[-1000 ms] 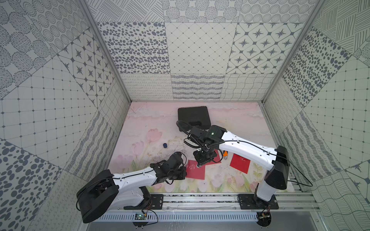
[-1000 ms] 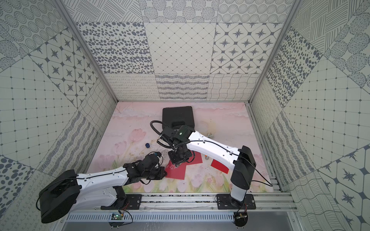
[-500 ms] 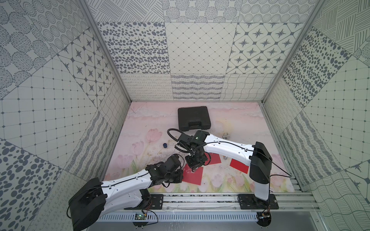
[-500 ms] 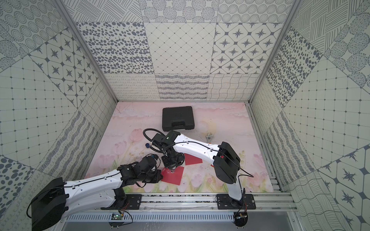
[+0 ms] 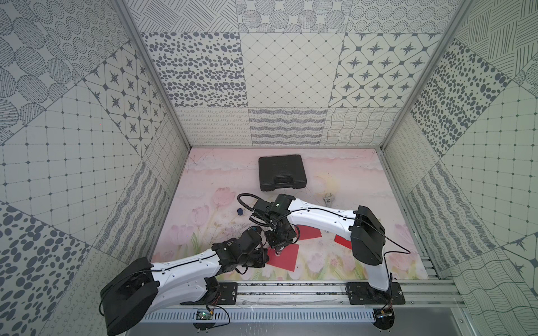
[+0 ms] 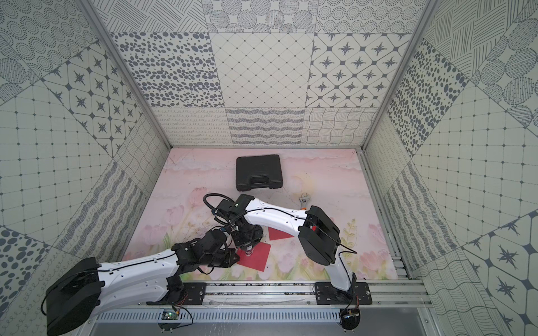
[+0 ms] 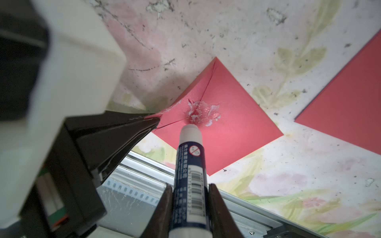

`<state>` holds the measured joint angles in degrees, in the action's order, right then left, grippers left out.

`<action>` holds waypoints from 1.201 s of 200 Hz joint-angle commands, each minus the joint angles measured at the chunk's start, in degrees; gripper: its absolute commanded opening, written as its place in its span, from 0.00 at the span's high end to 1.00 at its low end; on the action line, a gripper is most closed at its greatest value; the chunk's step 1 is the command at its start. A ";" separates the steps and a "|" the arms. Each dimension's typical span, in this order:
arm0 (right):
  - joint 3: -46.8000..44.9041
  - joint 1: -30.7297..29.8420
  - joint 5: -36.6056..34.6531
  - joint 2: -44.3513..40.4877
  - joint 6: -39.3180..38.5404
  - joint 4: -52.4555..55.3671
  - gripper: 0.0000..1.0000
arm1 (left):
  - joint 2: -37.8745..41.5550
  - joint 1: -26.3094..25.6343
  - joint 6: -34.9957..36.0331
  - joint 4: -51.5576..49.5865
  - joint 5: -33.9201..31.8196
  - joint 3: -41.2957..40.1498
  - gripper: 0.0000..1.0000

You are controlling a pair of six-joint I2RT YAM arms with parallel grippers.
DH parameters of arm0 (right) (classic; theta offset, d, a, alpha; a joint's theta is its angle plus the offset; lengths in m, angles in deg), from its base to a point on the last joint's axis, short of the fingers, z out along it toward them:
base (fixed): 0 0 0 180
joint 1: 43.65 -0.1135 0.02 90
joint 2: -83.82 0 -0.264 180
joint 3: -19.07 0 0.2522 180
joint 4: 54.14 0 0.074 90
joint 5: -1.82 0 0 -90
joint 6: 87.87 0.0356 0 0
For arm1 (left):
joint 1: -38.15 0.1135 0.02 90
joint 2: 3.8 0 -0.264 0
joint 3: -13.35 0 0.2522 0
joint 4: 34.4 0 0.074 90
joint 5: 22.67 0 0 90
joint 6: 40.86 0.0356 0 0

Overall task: Seal the envelope with a glue stick
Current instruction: Apply the envelope at the center of the board.

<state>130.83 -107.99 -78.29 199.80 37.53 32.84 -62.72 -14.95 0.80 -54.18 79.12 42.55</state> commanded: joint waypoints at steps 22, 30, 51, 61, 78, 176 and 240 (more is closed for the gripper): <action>2.28 -0.39 -3.32 1.94 0.90 1.22 1.00 | -1.05 -0.12 2.19 -0.37 1.06 -0.50 1.00; 2.24 -0.37 -3.54 2.13 0.85 1.32 1.00 | -1.24 -0.16 2.32 -0.31 1.26 -0.47 1.00; 2.22 -0.35 -4.49 2.82 0.81 1.32 1.00 | -1.75 -0.14 2.31 -0.22 1.32 -0.44 1.00; 2.28 -0.37 -4.53 3.14 0.81 1.23 1.00 | -1.99 -0.16 2.31 -0.04 1.45 -0.52 1.00; 2.21 -0.44 -4.48 3.71 0.64 1.15 1.00 | -2.36 -0.16 2.35 0.25 1.57 -0.50 1.00; 2.01 -0.88 -8.99 4.71 0.76 2.60 1.00 | -1.03 -0.16 2.13 0.40 1.47 -1.63 1.00; -0.90 -1.23 -5.60 3.57 1.12 -1.00 1.00 | -0.94 -0.16 2.26 0.49 1.52 -1.63 1.00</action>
<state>130.65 -108.58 -81.77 202.18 37.75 33.03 -63.68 -14.95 1.78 -50.13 80.56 41.39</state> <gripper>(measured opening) 0.279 0.057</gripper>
